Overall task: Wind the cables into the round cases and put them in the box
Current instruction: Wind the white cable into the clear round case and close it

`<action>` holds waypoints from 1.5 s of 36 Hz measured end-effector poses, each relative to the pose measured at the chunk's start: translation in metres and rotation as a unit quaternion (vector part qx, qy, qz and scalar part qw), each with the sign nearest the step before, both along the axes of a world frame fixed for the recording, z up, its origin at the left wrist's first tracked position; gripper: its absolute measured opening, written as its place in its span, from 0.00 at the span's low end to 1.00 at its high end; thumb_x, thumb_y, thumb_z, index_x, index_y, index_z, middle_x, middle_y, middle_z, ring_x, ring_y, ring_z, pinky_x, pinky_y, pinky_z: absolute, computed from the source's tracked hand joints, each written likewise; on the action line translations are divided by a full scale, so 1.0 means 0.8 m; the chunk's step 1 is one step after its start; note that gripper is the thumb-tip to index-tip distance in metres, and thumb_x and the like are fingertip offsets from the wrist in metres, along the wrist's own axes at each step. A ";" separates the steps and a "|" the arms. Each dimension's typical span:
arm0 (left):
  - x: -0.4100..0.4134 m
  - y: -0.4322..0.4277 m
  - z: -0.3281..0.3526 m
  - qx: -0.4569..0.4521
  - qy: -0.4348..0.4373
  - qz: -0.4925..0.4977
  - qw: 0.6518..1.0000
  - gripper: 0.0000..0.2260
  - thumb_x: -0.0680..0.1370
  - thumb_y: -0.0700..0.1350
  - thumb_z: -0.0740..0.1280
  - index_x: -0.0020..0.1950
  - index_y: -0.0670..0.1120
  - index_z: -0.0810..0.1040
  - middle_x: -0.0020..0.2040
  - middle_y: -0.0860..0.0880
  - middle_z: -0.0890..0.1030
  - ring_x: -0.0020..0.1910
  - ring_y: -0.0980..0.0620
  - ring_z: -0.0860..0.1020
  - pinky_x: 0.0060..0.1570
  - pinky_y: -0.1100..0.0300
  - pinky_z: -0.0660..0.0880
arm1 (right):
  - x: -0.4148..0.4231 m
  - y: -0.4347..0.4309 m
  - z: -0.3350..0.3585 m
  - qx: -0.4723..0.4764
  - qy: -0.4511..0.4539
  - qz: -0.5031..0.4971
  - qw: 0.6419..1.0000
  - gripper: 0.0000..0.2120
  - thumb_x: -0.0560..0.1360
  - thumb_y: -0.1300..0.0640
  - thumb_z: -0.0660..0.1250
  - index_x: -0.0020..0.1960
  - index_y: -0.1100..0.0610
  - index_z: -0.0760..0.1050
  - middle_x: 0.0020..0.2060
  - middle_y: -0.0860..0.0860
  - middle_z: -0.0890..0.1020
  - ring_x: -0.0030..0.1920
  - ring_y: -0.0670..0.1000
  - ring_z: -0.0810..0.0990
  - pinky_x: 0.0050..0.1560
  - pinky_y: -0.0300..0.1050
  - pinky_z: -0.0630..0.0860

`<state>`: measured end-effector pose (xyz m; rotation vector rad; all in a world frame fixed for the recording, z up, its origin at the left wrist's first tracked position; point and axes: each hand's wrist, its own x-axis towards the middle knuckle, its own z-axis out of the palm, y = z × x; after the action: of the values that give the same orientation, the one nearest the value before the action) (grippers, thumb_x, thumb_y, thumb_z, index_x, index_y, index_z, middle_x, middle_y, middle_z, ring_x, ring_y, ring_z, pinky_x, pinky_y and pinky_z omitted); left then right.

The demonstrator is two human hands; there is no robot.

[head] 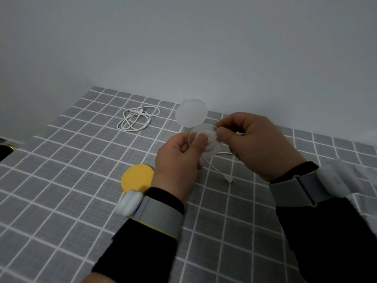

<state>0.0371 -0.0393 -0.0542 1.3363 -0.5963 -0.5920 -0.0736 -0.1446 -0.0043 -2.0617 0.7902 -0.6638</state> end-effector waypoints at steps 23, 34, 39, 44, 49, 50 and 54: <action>0.007 0.000 -0.004 -0.039 0.099 0.057 0.993 0.10 0.80 0.44 0.67 0.51 0.37 0.81 0.31 0.43 0.74 0.25 0.55 0.69 0.26 0.63 0.69 | 0.028 0.036 -0.027 -0.096 -0.048 -0.011 0.994 0.06 0.76 0.49 0.70 0.46 0.48 0.74 0.27 0.40 0.73 0.26 0.46 0.72 0.29 0.31 0.65; 0.006 -0.002 -0.002 0.001 0.060 0.022 0.998 0.13 0.82 0.50 0.63 0.44 0.47 0.83 0.37 0.47 0.83 0.36 0.49 0.78 0.38 0.54 0.74 | 0.022 0.022 -0.020 -0.038 -0.093 -0.005 0.995 0.07 0.73 0.55 0.74 0.43 0.50 0.75 0.36 0.45 0.79 0.28 0.45 0.71 0.32 0.41 0.71; 0.006 -0.003 -0.005 0.039 0.032 0.041 0.998 0.19 0.77 0.60 0.66 0.38 0.47 0.84 0.37 0.46 0.85 0.36 0.49 0.79 0.43 0.49 0.77 | 0.005 0.006 -0.003 -0.093 -0.042 -0.012 0.995 0.07 0.73 0.56 0.73 0.44 0.51 0.74 0.36 0.46 0.78 0.27 0.45 0.71 0.31 0.35 0.69; 0.005 -0.004 0.001 0.017 0.038 0.121 0.992 0.12 0.78 0.51 0.70 0.57 0.46 0.77 0.48 0.51 0.81 0.46 0.56 0.79 0.55 0.50 0.79 | -0.014 -0.009 0.013 -0.114 0.018 0.003 0.993 0.08 0.74 0.55 0.72 0.46 0.50 0.72 0.40 0.48 0.80 0.28 0.44 0.72 0.33 0.31 0.69; 0.006 -0.002 -0.006 0.036 -0.153 0.096 0.983 0.32 0.71 0.63 0.66 0.73 0.59 0.64 0.77 0.54 0.62 0.76 0.58 0.60 0.73 0.55 0.62 | -0.021 -0.005 0.021 -0.128 0.135 0.049 0.981 0.13 0.74 0.49 0.72 0.51 0.46 0.68 0.43 0.43 0.80 0.33 0.38 0.75 0.35 0.32 0.66; 0.004 -0.003 -0.008 0.036 -0.185 0.077 0.979 0.31 0.71 0.64 0.64 0.73 0.60 0.64 0.79 0.55 0.59 0.79 0.56 0.55 0.75 0.55 0.58 | -0.021 -0.003 0.022 -0.130 0.151 0.064 0.978 0.14 0.74 0.49 0.72 0.52 0.45 0.67 0.43 0.43 0.80 0.34 0.37 0.75 0.36 0.33 0.66; -0.002 -0.001 -0.007 0.063 -0.230 -0.021 0.971 0.19 0.73 0.62 0.63 0.64 0.68 0.68 0.79 0.55 0.59 0.81 0.54 0.48 0.76 0.54 0.52 | -0.019 0.008 0.028 -0.143 0.186 0.107 0.966 0.14 0.75 0.49 0.71 0.52 0.45 0.65 0.42 0.42 0.79 0.38 0.36 0.75 0.35 0.32 0.68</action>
<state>0.0355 -0.0401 -0.0597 1.5979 -0.9784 -0.3543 -0.0890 -0.1381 0.0179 -2.5391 0.6908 -0.2828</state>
